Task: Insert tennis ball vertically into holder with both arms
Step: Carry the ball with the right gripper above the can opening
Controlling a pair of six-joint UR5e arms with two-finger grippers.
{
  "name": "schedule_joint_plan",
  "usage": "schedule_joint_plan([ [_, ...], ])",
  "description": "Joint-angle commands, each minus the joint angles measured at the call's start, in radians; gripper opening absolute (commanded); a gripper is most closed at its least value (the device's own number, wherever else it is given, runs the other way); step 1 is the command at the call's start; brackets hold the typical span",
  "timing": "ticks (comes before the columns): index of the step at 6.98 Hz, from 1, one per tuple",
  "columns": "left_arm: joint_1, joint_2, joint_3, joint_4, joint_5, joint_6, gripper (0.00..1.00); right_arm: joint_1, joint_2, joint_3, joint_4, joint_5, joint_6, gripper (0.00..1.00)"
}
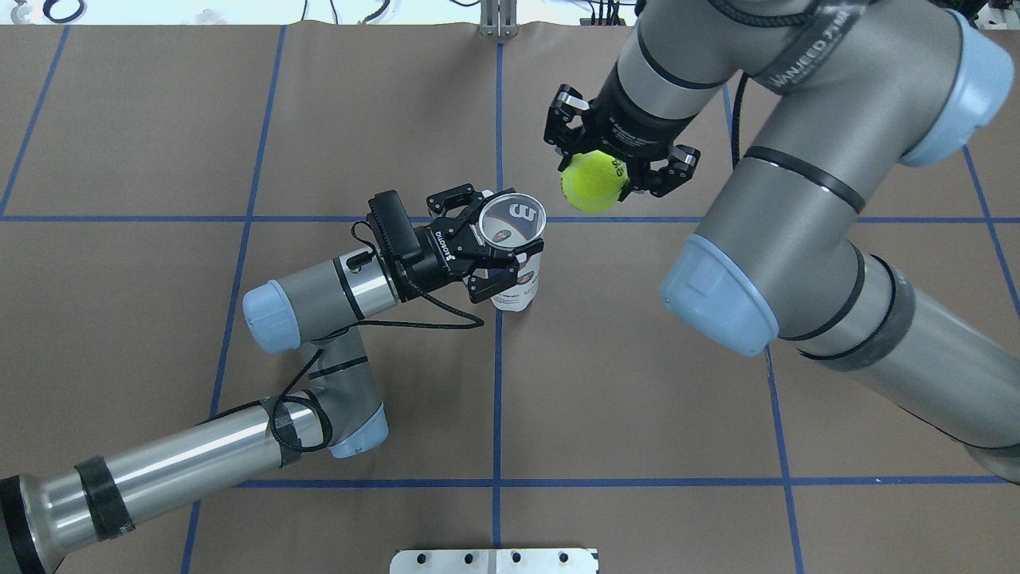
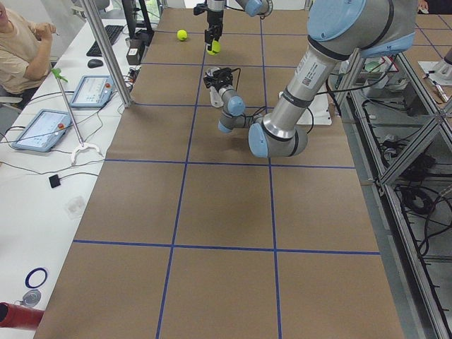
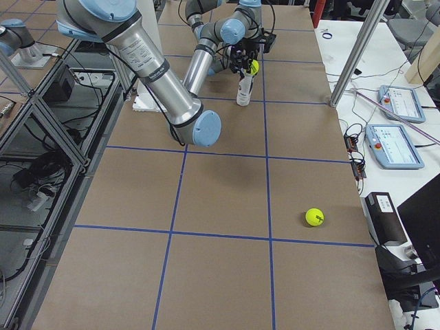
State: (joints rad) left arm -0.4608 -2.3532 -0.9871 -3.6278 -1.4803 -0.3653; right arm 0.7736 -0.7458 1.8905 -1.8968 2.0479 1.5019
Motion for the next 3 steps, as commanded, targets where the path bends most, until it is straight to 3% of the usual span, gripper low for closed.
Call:
schedule_joint_plan([
  [1, 0.002, 0.000, 0.001, 0.000, 0.000, 0.000, 0.79, -0.026, 0.139, -0.141, -0.015, -0.030, 0.046, 0.00],
  [3, 0.002, 0.000, 0.001, 0.000, 0.000, 0.000, 0.79, -0.056, 0.189, -0.214, -0.015, -0.076, 0.046, 0.00],
])
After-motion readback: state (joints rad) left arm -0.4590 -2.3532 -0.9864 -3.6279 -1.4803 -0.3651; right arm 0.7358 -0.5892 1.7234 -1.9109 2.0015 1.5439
